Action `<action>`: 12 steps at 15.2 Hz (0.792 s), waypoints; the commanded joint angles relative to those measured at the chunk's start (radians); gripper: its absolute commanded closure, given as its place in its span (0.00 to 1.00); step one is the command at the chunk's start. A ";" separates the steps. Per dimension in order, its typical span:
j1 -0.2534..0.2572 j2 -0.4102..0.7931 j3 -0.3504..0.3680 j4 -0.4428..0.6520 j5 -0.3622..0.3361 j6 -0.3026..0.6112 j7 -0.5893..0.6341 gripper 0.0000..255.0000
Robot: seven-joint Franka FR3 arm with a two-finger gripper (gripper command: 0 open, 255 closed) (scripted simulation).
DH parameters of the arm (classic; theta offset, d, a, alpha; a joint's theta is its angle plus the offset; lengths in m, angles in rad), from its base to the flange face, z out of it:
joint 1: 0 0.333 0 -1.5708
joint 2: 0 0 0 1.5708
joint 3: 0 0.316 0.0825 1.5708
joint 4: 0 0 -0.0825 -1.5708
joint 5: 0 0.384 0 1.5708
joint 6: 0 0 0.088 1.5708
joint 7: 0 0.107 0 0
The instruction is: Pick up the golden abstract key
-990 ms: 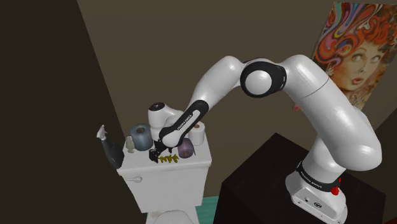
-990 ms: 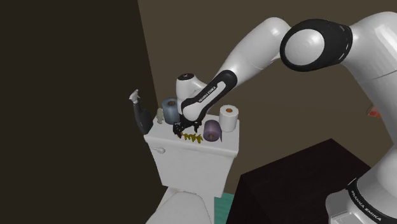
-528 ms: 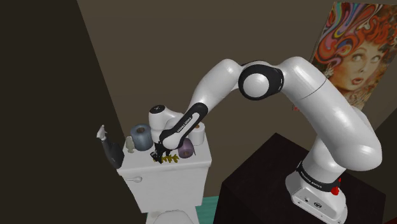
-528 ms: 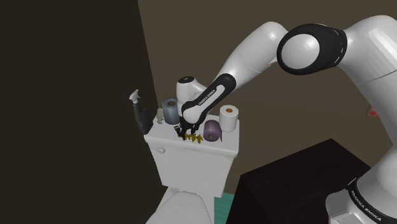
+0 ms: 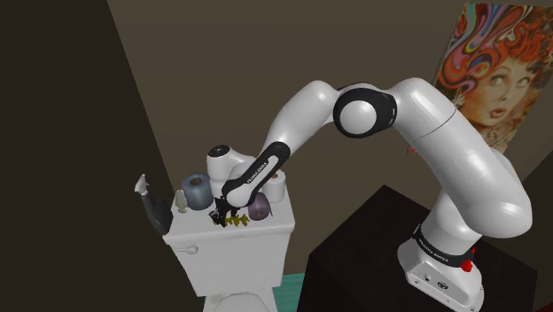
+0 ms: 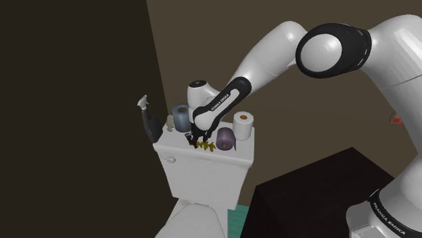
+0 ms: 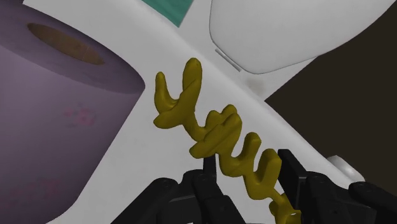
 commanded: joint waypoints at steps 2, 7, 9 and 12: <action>-0.006 -0.036 0.007 -0.019 0.005 -0.016 -0.002 1.00; -0.016 -0.092 0.020 -0.045 0.015 -0.048 -0.007 1.00; -0.020 -0.114 0.025 -0.054 0.019 -0.061 -0.009 1.00; -0.026 -0.146 0.033 -0.065 0.026 -0.082 -0.012 1.00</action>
